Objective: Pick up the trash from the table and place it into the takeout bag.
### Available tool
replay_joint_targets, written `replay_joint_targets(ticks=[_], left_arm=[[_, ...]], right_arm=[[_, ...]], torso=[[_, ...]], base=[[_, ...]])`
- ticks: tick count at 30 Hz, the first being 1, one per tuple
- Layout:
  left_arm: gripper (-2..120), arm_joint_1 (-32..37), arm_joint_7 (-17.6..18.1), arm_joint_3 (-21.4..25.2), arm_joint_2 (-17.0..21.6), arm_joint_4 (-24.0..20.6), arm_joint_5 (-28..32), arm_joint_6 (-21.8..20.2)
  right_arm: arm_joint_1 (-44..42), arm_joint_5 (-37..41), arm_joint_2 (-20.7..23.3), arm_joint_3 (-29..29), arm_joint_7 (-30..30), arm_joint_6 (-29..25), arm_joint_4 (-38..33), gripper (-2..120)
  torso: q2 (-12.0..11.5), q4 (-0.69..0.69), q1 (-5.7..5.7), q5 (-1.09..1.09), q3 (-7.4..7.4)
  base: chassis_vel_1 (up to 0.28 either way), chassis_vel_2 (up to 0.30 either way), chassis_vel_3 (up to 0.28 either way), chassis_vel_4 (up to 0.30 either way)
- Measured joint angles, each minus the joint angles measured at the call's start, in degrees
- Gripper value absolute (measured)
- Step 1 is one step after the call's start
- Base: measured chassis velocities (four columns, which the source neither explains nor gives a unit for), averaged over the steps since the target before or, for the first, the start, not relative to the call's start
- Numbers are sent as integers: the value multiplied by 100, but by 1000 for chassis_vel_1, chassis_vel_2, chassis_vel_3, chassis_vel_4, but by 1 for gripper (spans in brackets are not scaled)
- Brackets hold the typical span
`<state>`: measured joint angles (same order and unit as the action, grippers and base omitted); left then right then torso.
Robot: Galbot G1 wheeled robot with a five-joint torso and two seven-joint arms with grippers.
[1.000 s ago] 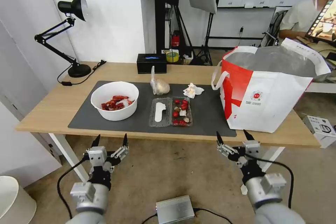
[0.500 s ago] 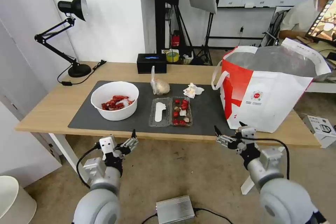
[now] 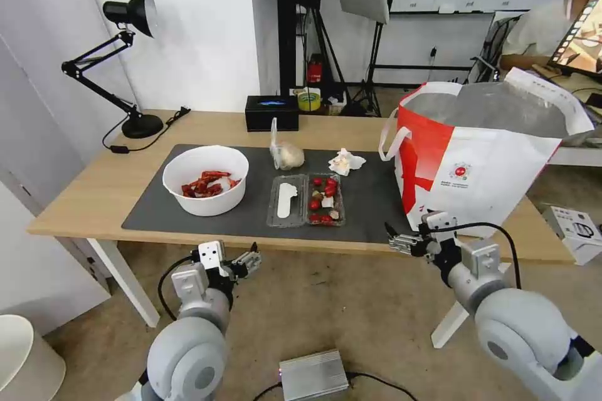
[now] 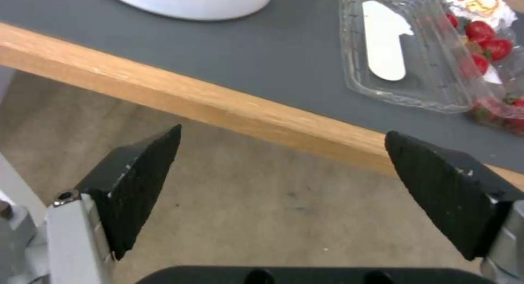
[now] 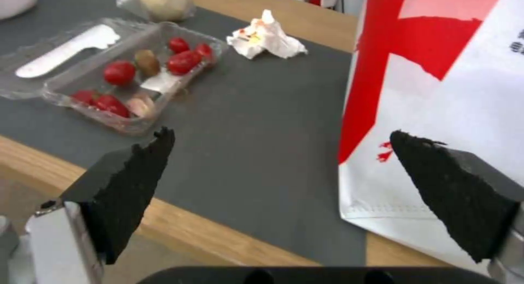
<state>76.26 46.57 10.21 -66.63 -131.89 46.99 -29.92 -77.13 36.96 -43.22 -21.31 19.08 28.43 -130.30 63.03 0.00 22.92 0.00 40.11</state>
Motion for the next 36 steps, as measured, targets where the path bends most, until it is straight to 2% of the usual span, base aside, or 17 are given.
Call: replay_joint_targets(ticks=[1, 5, 6, 9, 16, 21, 25, 26, 36], left_arm=[[100, 0, 0, 0, 0, 0, 0, 0], [100, -158, 124, 50, 7, -143, 857, 346], [100, -158, 124, 50, 7, -143, 857, 346], [100, -260, 205, 89, 11, -235, 1437, 583], [100, -279, 225, 99, 10, -250, 1561, 637], [100, -338, 279, 127, -1, -288, 1907, 711], [100, -477, 377, 222, -59, -386, 2748, 903], [100, -477, 377, 222, -59, -386, 2748, 903], [100, -744, 562, 403, -170, -574, 4383, 1280]], right_arm=[[0, 0, 0, 0, 0, 0, 0, 100], [-13, -5, -22, 3, -31, -55, 0, 100], [-13, -5, -22, 3, -31, -55, 0, 100], [-14, -13, -47, 15, -36, -78, 4, 100], [-26, -27, -69, 31, -34, -98, 18, 100], [-26, -37, -88, 55, -35, -106, 20, 100], [-24, -44, -115, 71, -47, -133, 21, 100], [-24, -44, -115, 71, -47, -133, 21, 100], [-15, -51, -138, 94, -52, -144, 50, 100]], torso=[[0, 0, 0, 0, 0], [0, 0, 0, 1, 0], [0, 0, 0, 1, 0], [0, 0, 0, 1, 0], [0, 0, 0, 0, 0], [0, 0, 0, 1, 0], [0, 0, 0, 1, 0], [0, 0, 0, 1, 0], [0, 0, 0, 1, 0]], base=[[0, 0, 0, 0], [0, 0, 0, 0], [0, 0, 0, 0], [0, 0, 0, 0], [0, 0, 0, 0], [0, 0, 0, 0], [0, 0, 0, 0], [0, 0, 0, 0], [0, 0, 0, 0]])
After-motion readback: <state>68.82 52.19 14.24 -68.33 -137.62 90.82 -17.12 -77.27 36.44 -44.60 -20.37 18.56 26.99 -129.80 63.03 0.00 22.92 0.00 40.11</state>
